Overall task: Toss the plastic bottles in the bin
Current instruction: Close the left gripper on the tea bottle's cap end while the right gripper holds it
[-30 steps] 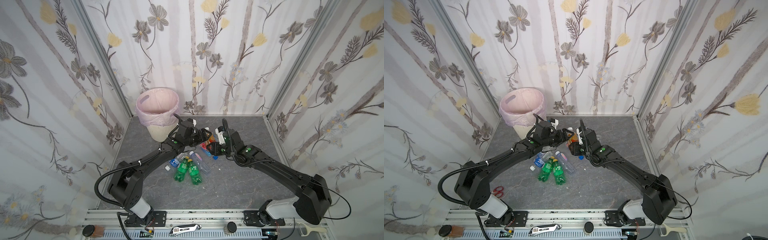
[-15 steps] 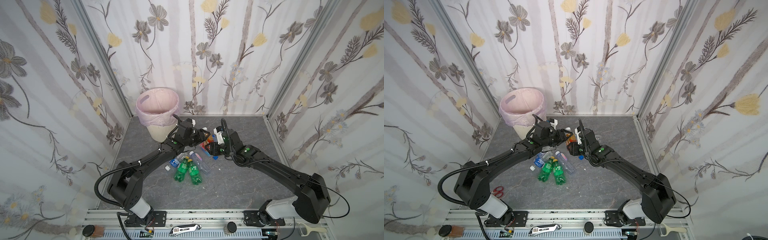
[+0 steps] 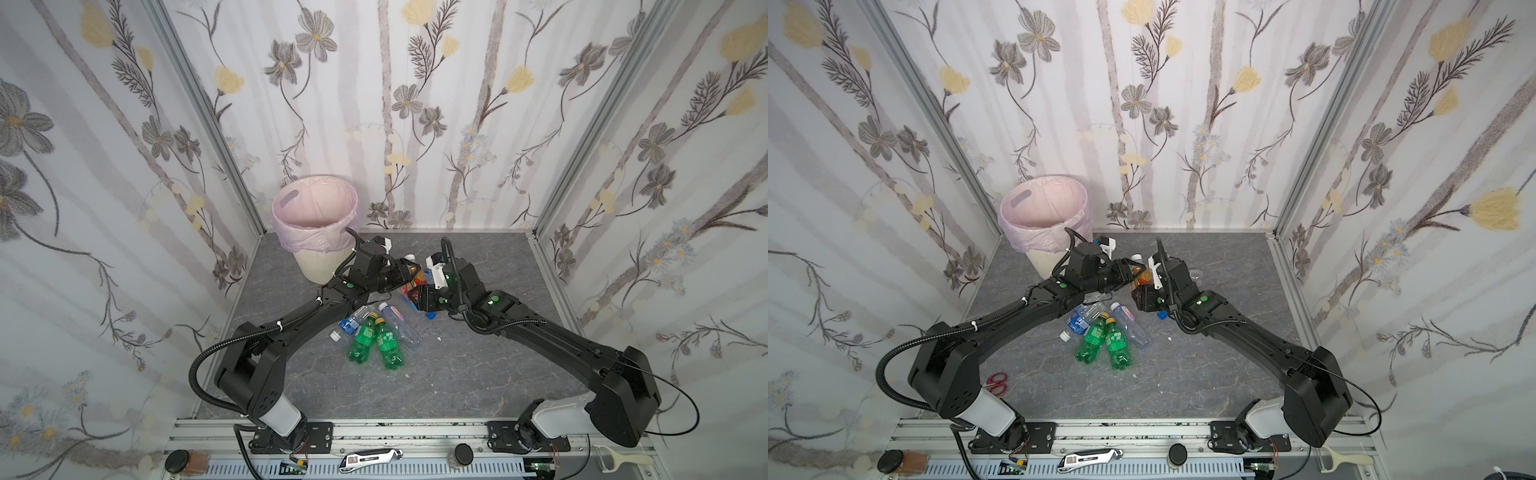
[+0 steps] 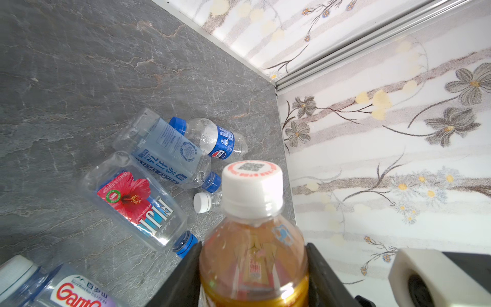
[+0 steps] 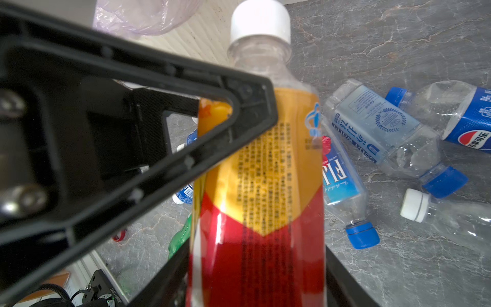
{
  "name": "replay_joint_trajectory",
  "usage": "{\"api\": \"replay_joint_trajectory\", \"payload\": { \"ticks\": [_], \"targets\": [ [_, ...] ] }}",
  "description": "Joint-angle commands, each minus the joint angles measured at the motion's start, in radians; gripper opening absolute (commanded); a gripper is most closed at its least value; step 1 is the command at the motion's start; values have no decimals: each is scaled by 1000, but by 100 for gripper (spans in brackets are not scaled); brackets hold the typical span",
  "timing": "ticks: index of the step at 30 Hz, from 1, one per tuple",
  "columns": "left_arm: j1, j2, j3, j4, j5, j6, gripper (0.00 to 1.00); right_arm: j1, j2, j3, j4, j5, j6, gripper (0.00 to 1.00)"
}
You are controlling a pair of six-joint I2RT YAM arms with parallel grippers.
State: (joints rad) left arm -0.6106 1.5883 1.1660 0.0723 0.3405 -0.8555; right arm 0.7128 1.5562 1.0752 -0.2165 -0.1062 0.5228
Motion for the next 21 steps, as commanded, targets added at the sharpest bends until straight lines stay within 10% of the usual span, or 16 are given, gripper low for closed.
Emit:
{"api": "replay_joint_trajectory", "payload": {
  "ticks": [1,13,21],
  "targets": [
    [9,3,0,24,-9,28,47,4,-8,9,76,-14,-7,70],
    [91,-17,42,21,11,112,44,4,-100,-19,80,58,-141,99],
    [128,-65,84,21,-55,251,43,4,-224,-77,270,293,-327,100]
  ]
}}
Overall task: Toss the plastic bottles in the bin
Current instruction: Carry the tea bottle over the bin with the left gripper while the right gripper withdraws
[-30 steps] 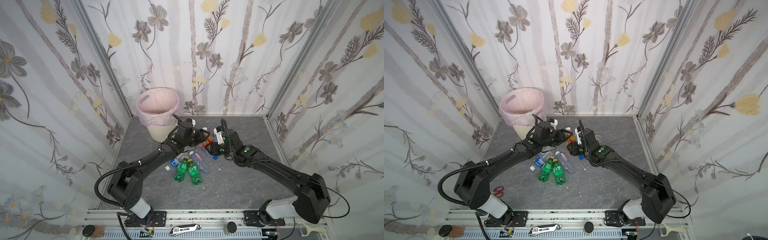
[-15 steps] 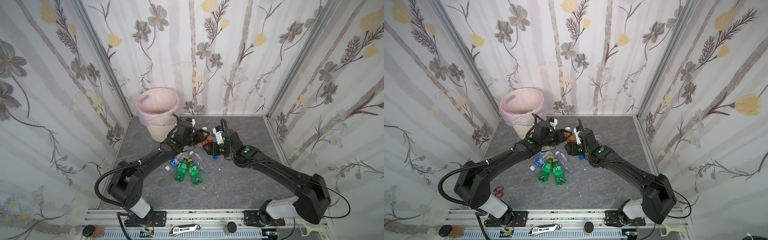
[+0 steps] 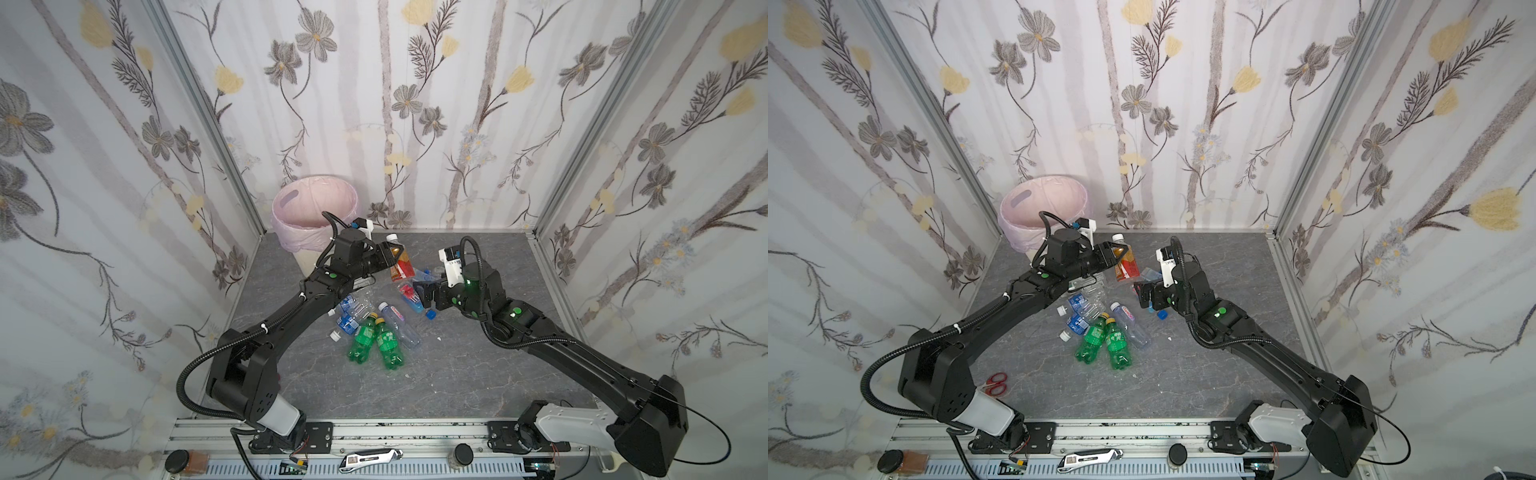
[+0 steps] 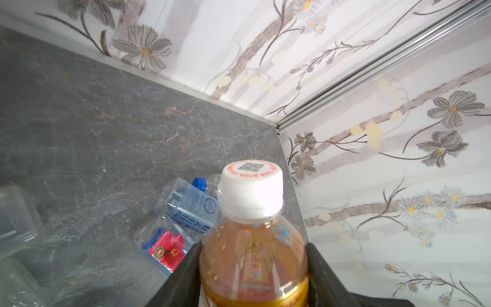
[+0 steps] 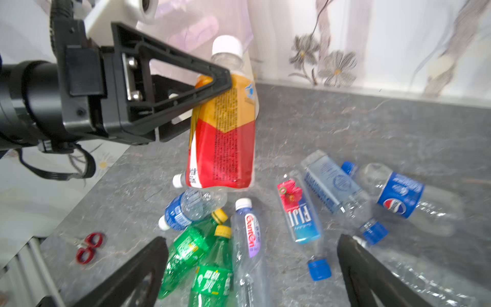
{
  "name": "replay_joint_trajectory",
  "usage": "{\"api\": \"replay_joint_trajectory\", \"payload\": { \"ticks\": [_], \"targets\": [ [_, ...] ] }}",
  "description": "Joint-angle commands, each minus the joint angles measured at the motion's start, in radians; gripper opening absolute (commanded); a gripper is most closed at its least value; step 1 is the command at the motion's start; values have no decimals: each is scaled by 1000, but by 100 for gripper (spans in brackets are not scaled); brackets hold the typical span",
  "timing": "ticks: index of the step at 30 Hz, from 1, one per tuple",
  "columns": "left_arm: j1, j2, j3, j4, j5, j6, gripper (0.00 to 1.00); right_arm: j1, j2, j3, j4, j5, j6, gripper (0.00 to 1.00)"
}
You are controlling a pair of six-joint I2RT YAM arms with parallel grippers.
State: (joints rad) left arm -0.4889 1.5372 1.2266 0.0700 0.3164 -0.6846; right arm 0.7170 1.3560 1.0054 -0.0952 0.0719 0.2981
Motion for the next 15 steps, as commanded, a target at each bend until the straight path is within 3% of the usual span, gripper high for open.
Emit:
{"api": "replay_joint_trajectory", "payload": {
  "ticks": [1,6,9,12,15],
  "targets": [
    [11,-21,30,24,-38,93,43,-1,-33,-10,187,138,-128,100],
    [75,-80,16,28,-67,115,42,-8,-28,-21,346,173,-285,100],
    [120,-143,-19,33,-95,146,42,-41,-33,-30,376,121,-284,100],
    [149,-199,-31,34,-128,198,42,-71,-49,-128,527,106,-303,100],
    [187,-239,-31,34,-143,217,42,-100,-24,-130,535,71,-291,100]
  ]
}}
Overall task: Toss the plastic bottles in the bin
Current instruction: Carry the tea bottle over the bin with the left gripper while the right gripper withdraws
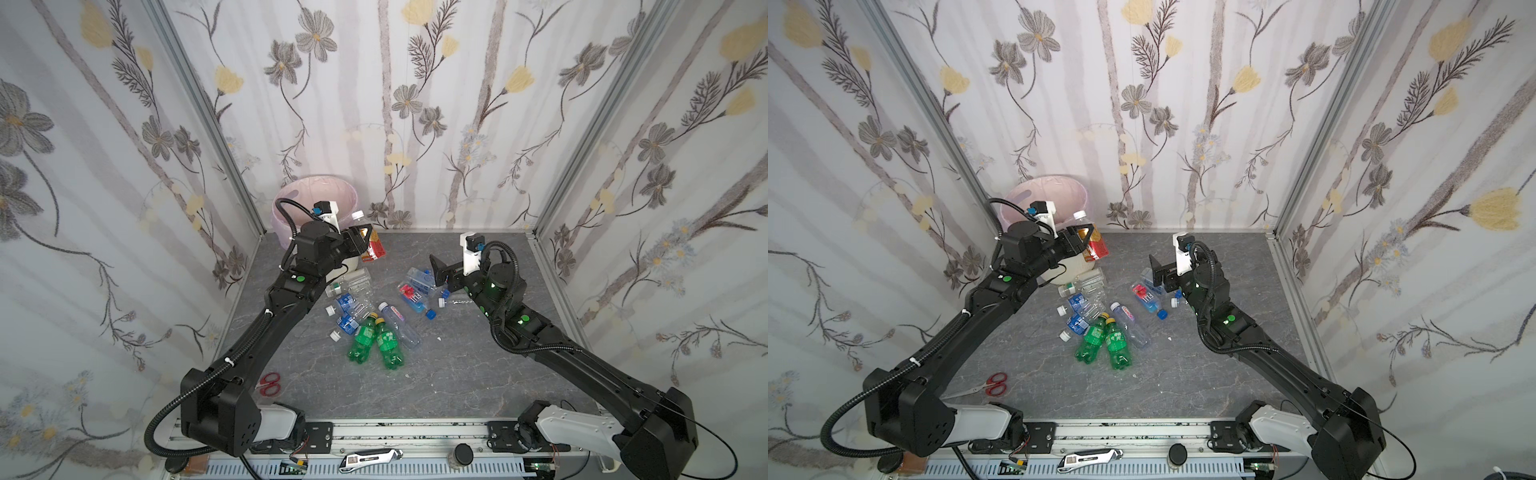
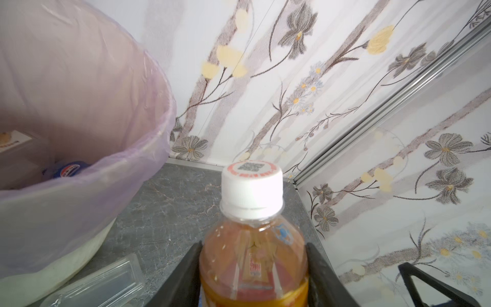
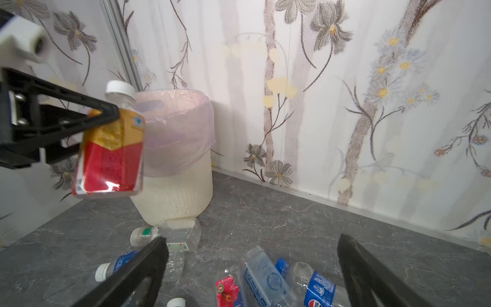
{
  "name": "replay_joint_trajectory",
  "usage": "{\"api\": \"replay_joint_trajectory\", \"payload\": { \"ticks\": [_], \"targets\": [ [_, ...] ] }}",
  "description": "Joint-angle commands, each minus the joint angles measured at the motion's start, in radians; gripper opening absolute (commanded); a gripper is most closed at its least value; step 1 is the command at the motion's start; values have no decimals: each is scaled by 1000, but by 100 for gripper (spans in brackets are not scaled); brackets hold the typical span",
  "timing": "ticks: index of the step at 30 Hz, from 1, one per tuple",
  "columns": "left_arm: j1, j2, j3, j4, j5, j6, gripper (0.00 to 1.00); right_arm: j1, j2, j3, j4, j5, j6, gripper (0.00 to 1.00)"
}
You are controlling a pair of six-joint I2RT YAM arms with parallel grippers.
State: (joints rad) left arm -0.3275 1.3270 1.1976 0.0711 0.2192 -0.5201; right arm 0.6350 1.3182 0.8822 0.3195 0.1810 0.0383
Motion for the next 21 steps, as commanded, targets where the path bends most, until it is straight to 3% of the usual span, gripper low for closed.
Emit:
{"api": "replay_joint_trajectory", "payload": {
  "ticks": [1,12,18,21],
  "targets": [
    [39,-39,-1,35,-55,64,42,-20,22,-7,132,-47,-31,100],
    [219,-29,140,45,-114,165,40,-17,153,200,65,-235,-11,100],
    [229,-1,183,59,-185,266,41,36,247,375,-52,-278,-116,100],
    [231,17,190,65,-209,305,41,61,363,547,-194,-303,-201,100]
  ]
}}
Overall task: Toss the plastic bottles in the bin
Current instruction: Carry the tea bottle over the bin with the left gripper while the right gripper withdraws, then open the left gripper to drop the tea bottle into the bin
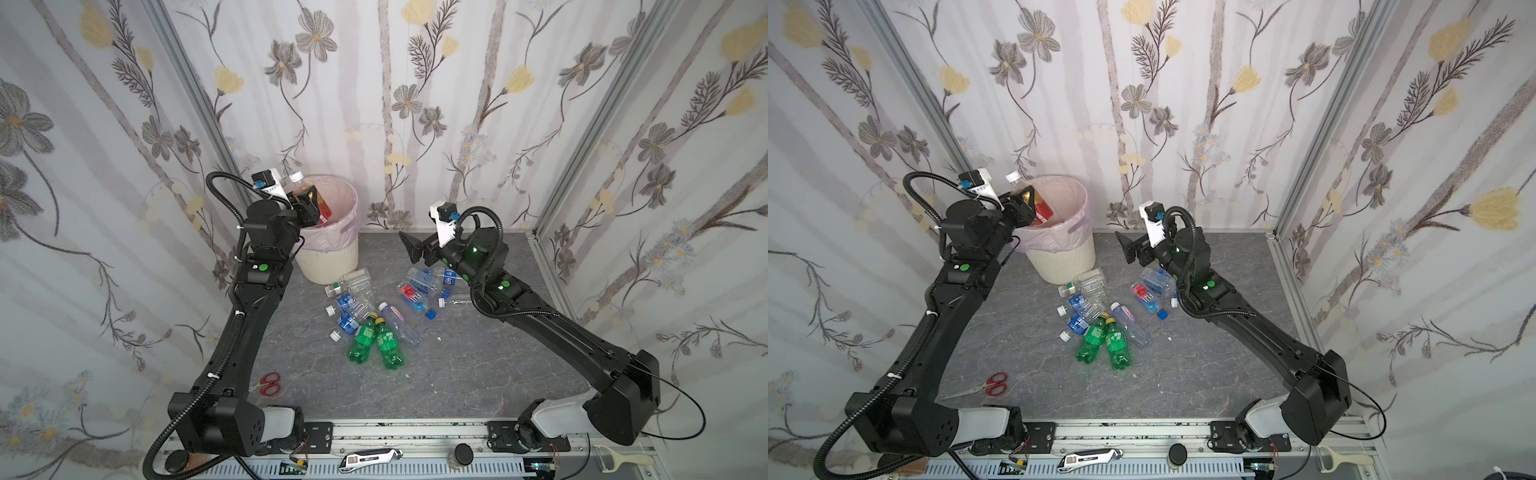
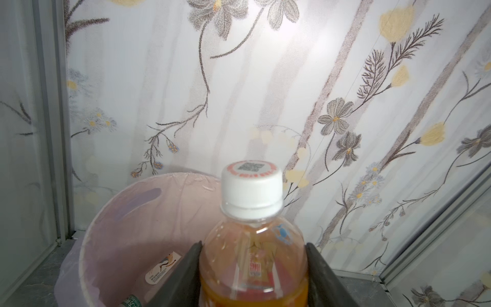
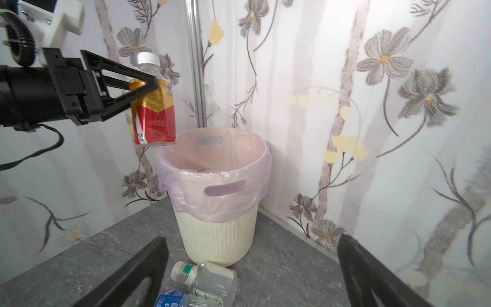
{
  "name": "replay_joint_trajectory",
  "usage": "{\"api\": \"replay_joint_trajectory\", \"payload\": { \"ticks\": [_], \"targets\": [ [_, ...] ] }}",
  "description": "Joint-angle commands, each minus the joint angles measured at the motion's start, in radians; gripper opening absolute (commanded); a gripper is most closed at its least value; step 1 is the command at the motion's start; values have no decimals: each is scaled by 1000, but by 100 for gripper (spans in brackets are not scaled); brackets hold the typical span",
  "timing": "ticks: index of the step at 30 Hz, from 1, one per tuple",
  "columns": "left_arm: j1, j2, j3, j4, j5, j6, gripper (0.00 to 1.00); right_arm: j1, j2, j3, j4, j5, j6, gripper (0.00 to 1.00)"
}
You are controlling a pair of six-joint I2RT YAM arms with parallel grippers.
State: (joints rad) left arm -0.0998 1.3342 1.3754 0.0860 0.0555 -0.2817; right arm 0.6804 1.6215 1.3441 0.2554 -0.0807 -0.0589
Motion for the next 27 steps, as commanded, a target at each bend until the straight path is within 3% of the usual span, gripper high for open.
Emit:
{"api": "replay_joint_trajectory", "payload": {
  "ticks": [1,6,12,18,20,22,24,25,27],
  "targets": [
    [3,20,15,57,-55,79,40,32,92,139,-161,-13,-139,100],
    [2,74,42,82,-80,123,40,72,193,320,-260,53,-245,100],
    [2,73,47,85,-63,134,40,85,143,208,-192,95,-222,100],
    [5,110,48,95,-74,129,43,97,157,202,-209,96,-215,100],
    [19,181,56,81,-121,126,54,101,157,198,-209,90,-207,100],
    [41,219,120,-12,-80,87,76,107,156,198,-215,89,-206,100],
    [29,167,108,10,-82,72,94,114,152,195,-219,102,-208,100],
    [26,144,101,20,-88,73,100,116,150,192,-215,108,-208,100],
    [26,109,81,32,-85,73,100,116,144,188,-207,111,-206,100]
  ]
}}
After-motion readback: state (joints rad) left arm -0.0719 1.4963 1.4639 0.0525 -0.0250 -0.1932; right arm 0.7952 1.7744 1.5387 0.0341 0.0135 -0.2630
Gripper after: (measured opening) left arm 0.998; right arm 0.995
